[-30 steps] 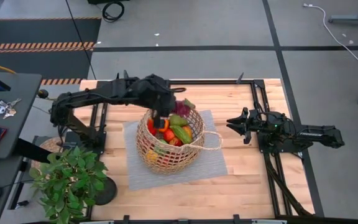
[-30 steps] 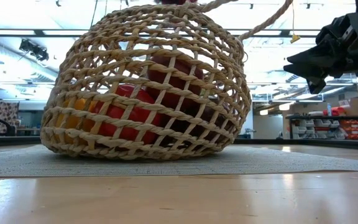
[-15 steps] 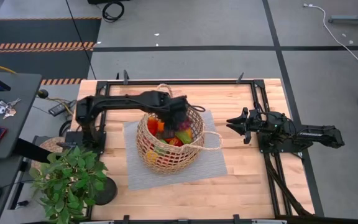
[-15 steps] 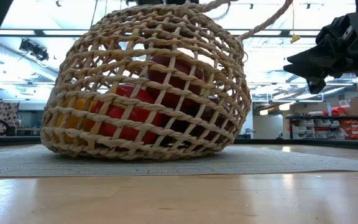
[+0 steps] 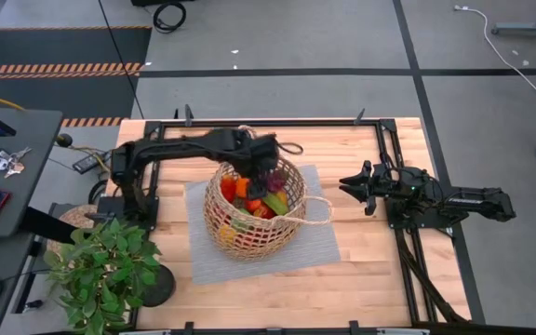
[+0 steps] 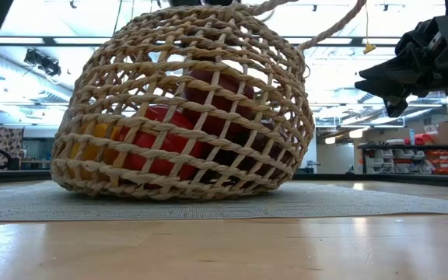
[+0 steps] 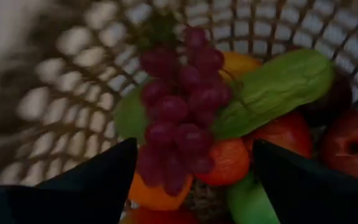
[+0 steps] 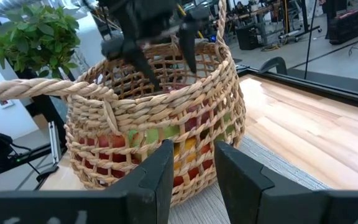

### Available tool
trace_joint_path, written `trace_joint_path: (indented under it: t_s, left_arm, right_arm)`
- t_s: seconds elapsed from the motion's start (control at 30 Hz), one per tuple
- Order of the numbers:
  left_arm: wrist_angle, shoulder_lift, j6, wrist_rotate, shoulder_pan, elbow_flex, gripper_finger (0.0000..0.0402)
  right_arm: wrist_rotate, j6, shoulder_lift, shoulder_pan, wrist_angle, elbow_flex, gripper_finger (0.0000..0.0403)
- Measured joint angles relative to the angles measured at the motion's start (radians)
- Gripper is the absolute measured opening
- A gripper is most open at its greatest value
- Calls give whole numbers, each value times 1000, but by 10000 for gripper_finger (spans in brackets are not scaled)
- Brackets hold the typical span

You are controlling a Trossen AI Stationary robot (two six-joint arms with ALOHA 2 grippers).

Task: Build produce basket
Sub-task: Put the purple grapes into the brown woven basket, then return to Home Position

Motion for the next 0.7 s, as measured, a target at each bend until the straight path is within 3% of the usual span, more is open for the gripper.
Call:
trace_joint_path:
  t_s: [0.13, 0.27, 0.47, 0.7]
  left_arm:
    - [21, -104, -80, -3, 22, -30, 336]
    - [184, -270, -109, -44, 27, -181, 319]
    - [634, -554, -292, -17, 26, -499, 286]
    - [1266, -792, -592, 107, 27, -803, 253]
  right_arm:
    - [-1, 0, 0, 0, 4, 0, 122]
    - [-1, 0, 0, 0, 6, 0, 122]
    - [-1, 0, 0, 0, 6, 0, 122]
    - [-9, 0, 1, 0, 12, 0, 122]
